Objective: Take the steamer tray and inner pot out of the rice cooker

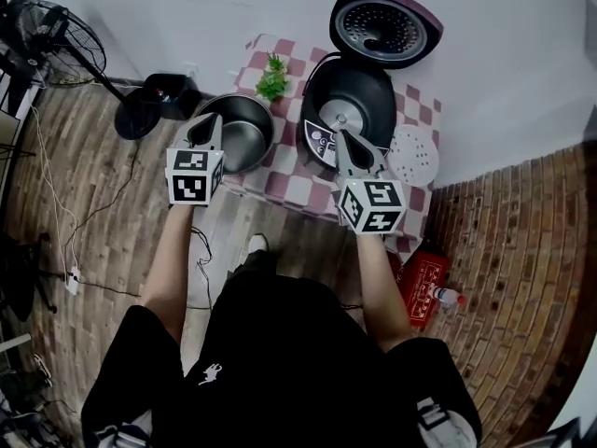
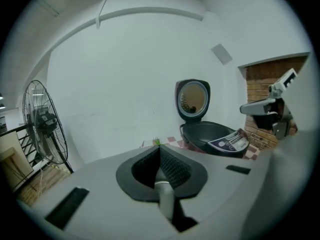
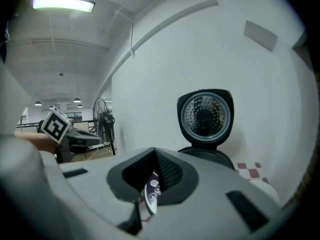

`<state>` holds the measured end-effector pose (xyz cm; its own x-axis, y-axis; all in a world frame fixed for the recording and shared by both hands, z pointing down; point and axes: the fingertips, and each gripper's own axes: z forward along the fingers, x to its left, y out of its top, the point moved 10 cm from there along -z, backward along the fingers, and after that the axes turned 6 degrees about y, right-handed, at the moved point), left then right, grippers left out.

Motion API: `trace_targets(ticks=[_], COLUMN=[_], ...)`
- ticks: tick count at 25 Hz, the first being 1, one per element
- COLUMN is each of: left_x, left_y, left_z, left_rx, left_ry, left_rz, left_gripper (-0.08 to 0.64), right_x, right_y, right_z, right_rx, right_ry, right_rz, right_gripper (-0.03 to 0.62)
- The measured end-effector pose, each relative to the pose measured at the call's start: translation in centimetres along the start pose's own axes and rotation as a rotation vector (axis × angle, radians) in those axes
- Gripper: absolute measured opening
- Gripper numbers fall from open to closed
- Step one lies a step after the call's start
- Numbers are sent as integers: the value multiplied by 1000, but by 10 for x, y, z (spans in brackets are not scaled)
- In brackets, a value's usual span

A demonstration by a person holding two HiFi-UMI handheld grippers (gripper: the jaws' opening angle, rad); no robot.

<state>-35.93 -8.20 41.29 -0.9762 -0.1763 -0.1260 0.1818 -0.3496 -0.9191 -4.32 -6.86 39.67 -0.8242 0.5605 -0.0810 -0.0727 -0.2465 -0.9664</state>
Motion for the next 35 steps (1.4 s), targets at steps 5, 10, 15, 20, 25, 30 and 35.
trace_targets(ticks=[5, 10, 15, 20, 25, 30, 35], left_x=[-62, -118, -169, -209, -232, -244, -247], left_y=[9, 15, 13, 10, 8, 9, 9], left_z=[-36, -79, -124, -165, -199, -224, -241], left_rx=[-47, -97, -143, -182, -193, -220, -241], left_ry=[-27, -58, -74, -59, -41, -32, -31], left_rz=[-21, -8, -22, -23, -17, -15, -22], left_gripper=[3, 3, 3, 3, 3, 3, 3], right_x=[-22, -37, -47, -53, -48, -41, -31], right_y=[-2, -6, -16, -27, -31, -30, -33], right_z=[-63, -130, -193, -247, -283, -306, -319], right_rx=[-33, -64, -96, -115, -141, -171, -171], right_ry=[7, 6, 2, -2, 16, 25, 21], right_rz=[-24, -23, -14, -10, -4, 7, 0], right_gripper=[2, 2, 2, 2, 2, 2, 2])
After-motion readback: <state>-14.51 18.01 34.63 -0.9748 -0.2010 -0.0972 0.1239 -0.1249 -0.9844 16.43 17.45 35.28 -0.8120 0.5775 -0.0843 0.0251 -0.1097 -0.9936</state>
